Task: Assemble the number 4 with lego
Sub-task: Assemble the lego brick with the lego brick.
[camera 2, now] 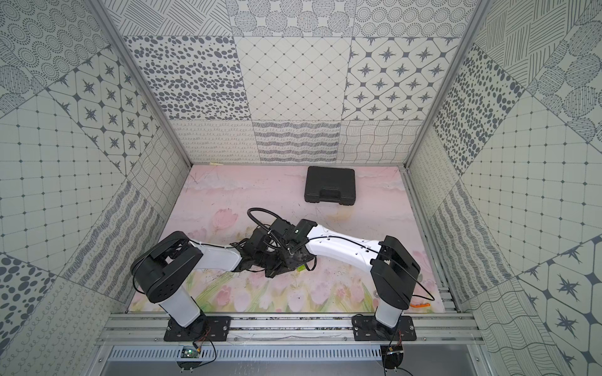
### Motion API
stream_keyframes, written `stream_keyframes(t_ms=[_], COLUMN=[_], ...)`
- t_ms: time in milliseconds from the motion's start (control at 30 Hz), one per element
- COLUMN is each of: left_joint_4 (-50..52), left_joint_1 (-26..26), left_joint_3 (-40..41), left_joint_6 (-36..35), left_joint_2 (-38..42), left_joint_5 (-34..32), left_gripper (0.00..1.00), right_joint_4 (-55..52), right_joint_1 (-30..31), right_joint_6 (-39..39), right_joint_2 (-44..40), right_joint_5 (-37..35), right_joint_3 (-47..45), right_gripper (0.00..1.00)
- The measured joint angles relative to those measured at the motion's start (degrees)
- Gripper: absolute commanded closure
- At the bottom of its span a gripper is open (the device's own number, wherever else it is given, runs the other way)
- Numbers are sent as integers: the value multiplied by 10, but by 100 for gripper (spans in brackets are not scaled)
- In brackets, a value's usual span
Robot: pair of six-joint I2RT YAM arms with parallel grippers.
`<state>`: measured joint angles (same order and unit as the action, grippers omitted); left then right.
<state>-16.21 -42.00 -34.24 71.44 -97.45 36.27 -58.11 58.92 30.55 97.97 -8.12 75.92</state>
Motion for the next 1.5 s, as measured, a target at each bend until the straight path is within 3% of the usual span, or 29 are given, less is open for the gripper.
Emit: stream_keyframes(t_ms=[1500], left_joint_4=[-44], left_joint_1=[-1], left_joint_3=[10], left_joint_6=[12], left_joint_2=[-13], left_joint_5=[10], left_gripper=[100], right_joint_4=[7], right_joint_1=[-17], right_joint_6=[115], right_joint_2=[16], right_joint_5=[12], right_joint_3=[-17], right_gripper=[75])
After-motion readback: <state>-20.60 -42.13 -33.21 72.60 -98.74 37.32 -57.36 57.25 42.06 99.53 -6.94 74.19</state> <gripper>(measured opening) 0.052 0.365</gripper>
